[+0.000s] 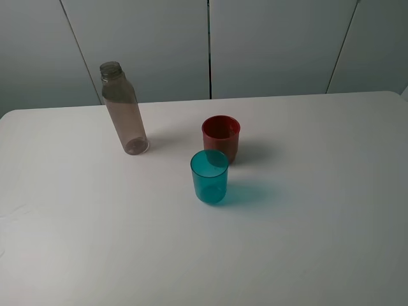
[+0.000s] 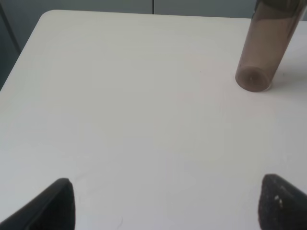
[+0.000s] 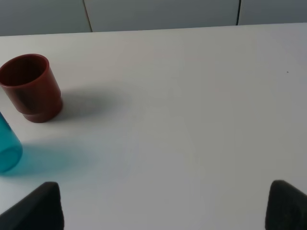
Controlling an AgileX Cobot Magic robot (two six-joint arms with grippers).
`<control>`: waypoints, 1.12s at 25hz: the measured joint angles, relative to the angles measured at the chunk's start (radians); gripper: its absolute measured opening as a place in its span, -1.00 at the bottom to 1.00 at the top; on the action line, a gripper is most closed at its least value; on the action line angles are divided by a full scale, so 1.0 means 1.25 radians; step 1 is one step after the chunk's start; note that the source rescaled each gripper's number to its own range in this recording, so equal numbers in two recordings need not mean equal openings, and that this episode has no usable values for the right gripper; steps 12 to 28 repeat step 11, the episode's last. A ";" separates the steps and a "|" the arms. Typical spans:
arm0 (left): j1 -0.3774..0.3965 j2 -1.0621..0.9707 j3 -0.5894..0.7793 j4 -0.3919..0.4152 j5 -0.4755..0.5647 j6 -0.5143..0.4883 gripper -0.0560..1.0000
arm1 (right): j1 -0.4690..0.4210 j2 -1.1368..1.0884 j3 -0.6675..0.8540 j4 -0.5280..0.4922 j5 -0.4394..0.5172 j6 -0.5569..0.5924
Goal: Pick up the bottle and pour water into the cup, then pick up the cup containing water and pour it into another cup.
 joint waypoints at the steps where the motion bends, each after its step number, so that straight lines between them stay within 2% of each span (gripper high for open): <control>1: 0.000 0.000 0.000 0.000 0.000 0.000 0.84 | 0.000 0.000 0.000 0.000 0.000 0.000; 28: 0.000 0.000 0.000 0.000 0.000 0.002 0.84 | 0.000 0.000 0.000 0.000 0.000 0.000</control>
